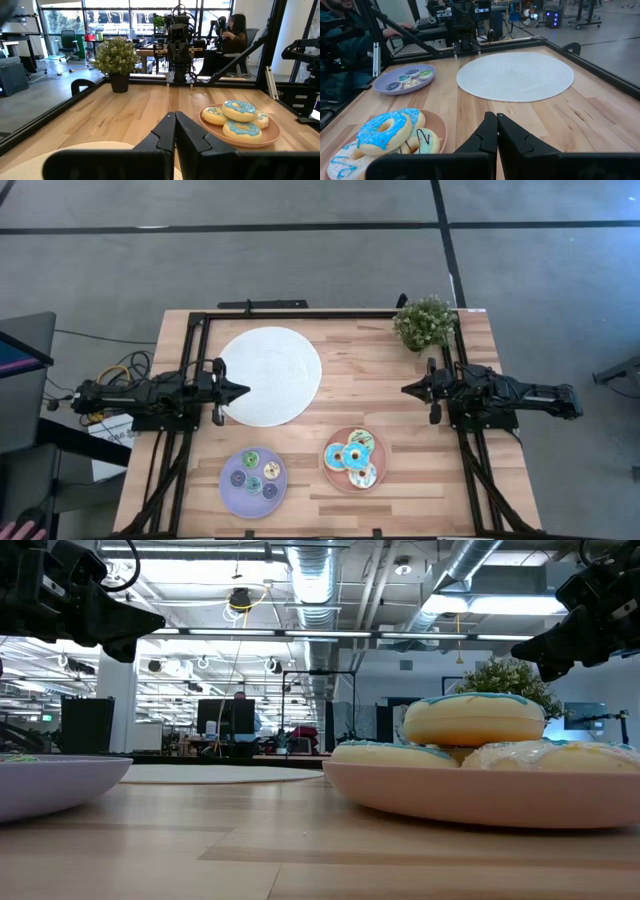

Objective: Pick & Place donuts
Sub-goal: Return to Home Position

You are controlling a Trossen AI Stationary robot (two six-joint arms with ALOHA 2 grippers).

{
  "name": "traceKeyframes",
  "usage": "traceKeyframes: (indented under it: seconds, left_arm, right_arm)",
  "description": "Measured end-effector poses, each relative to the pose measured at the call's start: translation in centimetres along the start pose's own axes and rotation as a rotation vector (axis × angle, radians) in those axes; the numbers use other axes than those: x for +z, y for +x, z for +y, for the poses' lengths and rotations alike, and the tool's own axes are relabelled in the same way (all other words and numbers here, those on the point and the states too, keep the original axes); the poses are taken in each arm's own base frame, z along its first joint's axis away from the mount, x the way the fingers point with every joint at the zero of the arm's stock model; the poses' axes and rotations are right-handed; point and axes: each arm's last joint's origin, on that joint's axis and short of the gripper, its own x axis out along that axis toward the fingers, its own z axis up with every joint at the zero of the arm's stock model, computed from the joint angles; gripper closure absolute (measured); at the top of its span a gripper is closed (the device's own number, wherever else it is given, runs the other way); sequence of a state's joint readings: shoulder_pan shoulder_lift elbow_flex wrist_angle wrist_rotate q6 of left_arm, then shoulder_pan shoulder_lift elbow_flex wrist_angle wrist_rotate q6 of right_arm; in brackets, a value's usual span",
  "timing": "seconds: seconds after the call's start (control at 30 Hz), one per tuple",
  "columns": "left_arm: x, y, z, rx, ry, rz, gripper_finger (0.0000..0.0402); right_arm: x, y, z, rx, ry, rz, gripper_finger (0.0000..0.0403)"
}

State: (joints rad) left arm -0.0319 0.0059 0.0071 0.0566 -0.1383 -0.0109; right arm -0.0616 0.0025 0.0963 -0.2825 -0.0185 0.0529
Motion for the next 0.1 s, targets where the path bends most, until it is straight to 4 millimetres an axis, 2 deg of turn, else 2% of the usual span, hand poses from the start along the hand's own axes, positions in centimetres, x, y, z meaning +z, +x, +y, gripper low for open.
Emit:
traceKeyframes:
  seconds: [0.1]
  left_arm:
    - [0.0, 0.0, 0.0, 0.0, 0.0, 0.0, 0.0402]
  right_arm:
    - [0.0, 0.0, 0.0, 0.0, 0.0, 0.0, 0.0403]
